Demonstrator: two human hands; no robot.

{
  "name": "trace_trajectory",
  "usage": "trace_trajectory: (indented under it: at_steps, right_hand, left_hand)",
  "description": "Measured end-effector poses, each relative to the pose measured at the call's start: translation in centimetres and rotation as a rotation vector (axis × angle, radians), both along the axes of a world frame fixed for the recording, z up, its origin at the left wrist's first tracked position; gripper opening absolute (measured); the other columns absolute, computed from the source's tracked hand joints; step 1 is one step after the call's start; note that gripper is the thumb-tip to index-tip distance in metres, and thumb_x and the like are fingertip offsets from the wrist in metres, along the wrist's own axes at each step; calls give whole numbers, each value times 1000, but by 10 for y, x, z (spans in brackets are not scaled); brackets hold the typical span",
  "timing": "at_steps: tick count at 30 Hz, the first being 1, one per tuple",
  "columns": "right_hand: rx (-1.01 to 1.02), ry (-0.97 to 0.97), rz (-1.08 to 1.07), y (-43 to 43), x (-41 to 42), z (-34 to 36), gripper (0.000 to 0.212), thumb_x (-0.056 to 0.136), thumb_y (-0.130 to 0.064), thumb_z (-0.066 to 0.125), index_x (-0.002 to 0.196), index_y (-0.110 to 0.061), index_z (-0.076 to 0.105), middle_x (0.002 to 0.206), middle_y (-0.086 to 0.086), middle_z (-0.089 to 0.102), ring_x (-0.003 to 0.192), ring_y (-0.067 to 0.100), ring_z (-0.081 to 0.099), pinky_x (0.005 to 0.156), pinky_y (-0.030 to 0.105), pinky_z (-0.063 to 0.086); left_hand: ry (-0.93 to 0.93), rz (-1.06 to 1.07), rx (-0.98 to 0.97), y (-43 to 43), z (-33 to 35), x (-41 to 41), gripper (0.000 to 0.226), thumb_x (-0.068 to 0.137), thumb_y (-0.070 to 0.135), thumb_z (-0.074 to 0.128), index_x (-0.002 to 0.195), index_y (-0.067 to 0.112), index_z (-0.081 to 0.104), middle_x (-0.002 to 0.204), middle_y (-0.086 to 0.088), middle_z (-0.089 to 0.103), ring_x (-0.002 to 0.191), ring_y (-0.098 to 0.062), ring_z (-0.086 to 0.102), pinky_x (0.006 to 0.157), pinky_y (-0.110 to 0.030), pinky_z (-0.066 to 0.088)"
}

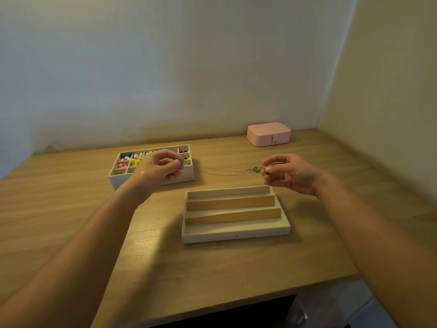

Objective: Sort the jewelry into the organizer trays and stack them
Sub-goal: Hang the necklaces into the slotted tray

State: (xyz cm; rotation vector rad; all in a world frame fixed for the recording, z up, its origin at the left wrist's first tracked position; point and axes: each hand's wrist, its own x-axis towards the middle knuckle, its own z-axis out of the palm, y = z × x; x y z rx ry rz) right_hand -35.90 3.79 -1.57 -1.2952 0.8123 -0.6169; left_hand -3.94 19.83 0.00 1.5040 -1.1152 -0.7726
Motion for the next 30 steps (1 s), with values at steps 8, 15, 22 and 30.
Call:
trace_trajectory:
  at_steps: [8, 15, 22, 30]
  right_hand:
    - [-109, 252, -27, -2, -3, 1, 16, 92, 4, 68, 107, 0, 70, 91, 16, 76, 80, 22, 75, 72, 32, 64]
    - [-173, 479, -13, 0, 4, 1, 10, 92, 2, 69, 100, -1, 73, 86, 13, 75, 76, 20, 74, 69, 33, 62]
    - [-301, 696, -54, 1, 17, 0, 8, 87, -2, 74, 94, -5, 76, 81, 7, 72, 68, 14, 64, 57, 25, 55]
    - [-532, 917, -95, 3, 38, -6, 10, 84, 1, 71, 83, -4, 80, 69, 10, 69, 60, 20, 60, 52, 28, 53]
  left_hand:
    - [104, -2, 26, 1, 0, -3, 9, 88, 4, 71, 95, 2, 76, 95, -17, 73, 87, -23, 70, 74, -25, 61]
    - [-134, 113, 155, -4, -10, -9, 9, 83, 1, 76, 87, 8, 71, 91, -10, 70, 84, -19, 68, 65, -21, 58]
    - [-413, 110, 212, -14, -21, -5, 10, 89, 6, 73, 92, 15, 68, 89, -7, 70, 84, -21, 67, 70, -28, 57]
    - [-981, -15, 197, -26, -20, -20, 19, 90, 2, 66, 93, 16, 79, 87, 0, 70, 83, -17, 64, 77, -31, 56]
